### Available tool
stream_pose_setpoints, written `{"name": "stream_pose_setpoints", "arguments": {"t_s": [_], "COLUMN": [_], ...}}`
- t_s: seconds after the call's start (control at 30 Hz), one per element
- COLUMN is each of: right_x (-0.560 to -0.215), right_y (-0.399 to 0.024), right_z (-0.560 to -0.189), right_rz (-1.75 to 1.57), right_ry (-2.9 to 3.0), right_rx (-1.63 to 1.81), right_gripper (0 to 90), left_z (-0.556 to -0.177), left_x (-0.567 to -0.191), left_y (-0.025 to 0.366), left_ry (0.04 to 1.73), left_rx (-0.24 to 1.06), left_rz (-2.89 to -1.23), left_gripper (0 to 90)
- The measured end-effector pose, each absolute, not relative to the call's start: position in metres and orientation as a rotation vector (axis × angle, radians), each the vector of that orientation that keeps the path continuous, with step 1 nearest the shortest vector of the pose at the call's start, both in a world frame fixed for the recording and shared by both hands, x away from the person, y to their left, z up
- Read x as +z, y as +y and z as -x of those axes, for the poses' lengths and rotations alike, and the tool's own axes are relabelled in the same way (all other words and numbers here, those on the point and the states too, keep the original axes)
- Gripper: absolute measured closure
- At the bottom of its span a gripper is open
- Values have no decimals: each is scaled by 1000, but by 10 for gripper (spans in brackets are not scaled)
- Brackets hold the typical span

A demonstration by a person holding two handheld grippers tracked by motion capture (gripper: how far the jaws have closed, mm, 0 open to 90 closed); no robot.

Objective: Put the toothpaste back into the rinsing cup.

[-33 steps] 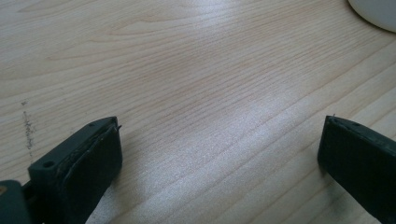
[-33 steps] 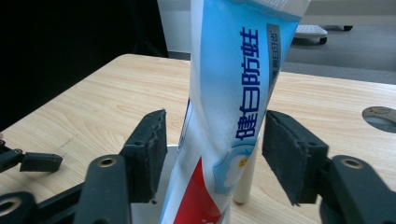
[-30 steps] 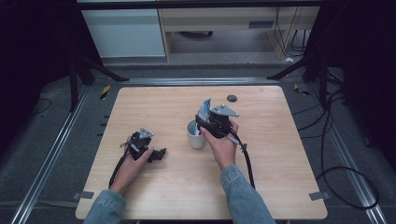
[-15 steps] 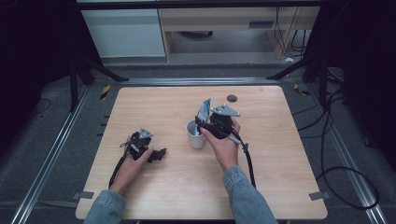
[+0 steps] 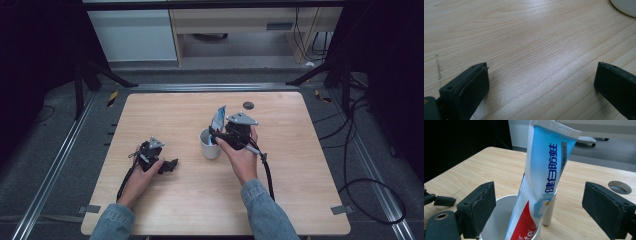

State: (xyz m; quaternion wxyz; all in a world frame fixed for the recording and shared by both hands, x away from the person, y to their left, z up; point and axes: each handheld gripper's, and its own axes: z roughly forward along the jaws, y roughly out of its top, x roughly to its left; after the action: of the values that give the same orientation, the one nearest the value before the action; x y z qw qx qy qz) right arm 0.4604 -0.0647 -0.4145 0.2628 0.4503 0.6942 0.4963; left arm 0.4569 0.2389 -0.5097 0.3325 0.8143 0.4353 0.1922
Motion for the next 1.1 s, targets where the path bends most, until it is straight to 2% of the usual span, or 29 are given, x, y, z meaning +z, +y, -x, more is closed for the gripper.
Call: {"name": "stream_pose_setpoints", "arguments": {"t_s": [0.57, 1.1], "right_x": [-408, -404], "right_y": [-67, -91], "right_z": [-449, -434], "right_rz": [-1162, -1093], "right_ry": [1889, 1964], "right_rx": [1239, 1125], "right_gripper": [75, 61], "left_z": [-457, -457], "left_x": [-510, -510], "left_y": [239, 239], "left_ry": [1137, 1139], "left_rx": [502, 502], "left_rz": [-2127, -2122], "left_gripper": [0, 0]}}
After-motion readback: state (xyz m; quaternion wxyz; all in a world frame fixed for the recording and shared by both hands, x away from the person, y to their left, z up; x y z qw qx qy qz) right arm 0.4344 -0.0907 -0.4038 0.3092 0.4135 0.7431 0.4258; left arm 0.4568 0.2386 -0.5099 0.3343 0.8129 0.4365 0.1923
